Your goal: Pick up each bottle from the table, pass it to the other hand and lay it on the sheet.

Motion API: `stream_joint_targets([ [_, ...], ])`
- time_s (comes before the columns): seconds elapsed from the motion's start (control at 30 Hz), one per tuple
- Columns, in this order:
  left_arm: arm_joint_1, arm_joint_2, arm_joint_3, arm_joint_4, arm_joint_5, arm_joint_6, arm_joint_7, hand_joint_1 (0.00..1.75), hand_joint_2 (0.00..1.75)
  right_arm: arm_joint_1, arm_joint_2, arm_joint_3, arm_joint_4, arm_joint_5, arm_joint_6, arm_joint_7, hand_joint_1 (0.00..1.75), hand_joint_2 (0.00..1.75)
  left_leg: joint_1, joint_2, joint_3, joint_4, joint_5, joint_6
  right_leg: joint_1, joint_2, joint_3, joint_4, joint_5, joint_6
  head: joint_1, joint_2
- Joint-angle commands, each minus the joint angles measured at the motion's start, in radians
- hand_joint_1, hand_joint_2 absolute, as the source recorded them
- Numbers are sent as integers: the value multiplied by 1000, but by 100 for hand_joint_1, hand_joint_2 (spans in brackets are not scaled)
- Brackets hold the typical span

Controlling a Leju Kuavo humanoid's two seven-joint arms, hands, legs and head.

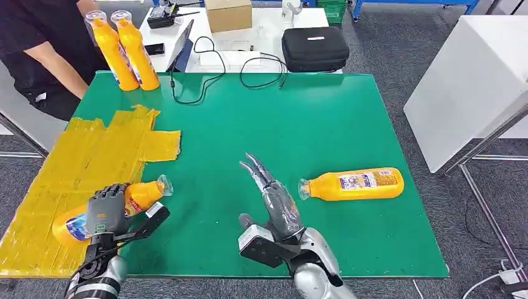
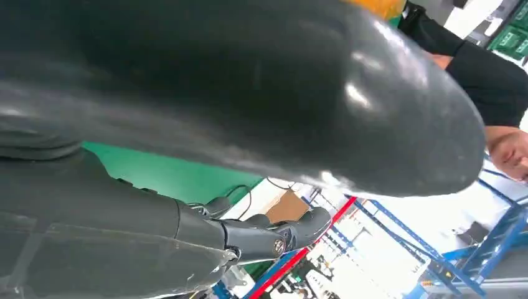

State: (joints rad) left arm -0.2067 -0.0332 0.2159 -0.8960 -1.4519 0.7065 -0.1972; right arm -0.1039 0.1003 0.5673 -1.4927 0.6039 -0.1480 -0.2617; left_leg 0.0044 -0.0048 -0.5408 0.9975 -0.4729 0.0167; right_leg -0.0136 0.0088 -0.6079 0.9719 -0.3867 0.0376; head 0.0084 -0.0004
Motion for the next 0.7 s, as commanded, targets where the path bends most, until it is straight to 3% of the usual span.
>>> stream_joint_targets([
  [0.03, -51, 36, -24, 155, -23, -8, 38, 0, 0, -13, -32, -16, 11, -8, 0, -3, 0, 0, 0, 0, 3, -1, 0, -1, 1, -1, 3, -1, 0, -1, 0, 0],
  [0.53, -20, 21, 25, 39, -18, -8, 46, 0, 0, -6, -31, -23, 9, -8, -4, -4, 0, 0, 1, 0, 3, 0, 0, -2, 1, -1, 3, 0, -1, -1, 0, 0],
  [0.63, 13, -27, 103, -98, 100, -8, -61, 0, 0, 1, -28, -28, 7, -4, -7, -3, 0, 0, 1, 0, 1, 0, 0, -2, 1, -1, 2, 0, -1, -1, 0, 0],
  [0.7, 13, -27, 103, -98, 100, -8, -61, 0, 0, 1, -28, -28, 7, -4, -7, -3, 0, 0, 2, 0, 1, 1, 0, -2, 2, -1, 2, 1, -1, -1, 0, 0],
])
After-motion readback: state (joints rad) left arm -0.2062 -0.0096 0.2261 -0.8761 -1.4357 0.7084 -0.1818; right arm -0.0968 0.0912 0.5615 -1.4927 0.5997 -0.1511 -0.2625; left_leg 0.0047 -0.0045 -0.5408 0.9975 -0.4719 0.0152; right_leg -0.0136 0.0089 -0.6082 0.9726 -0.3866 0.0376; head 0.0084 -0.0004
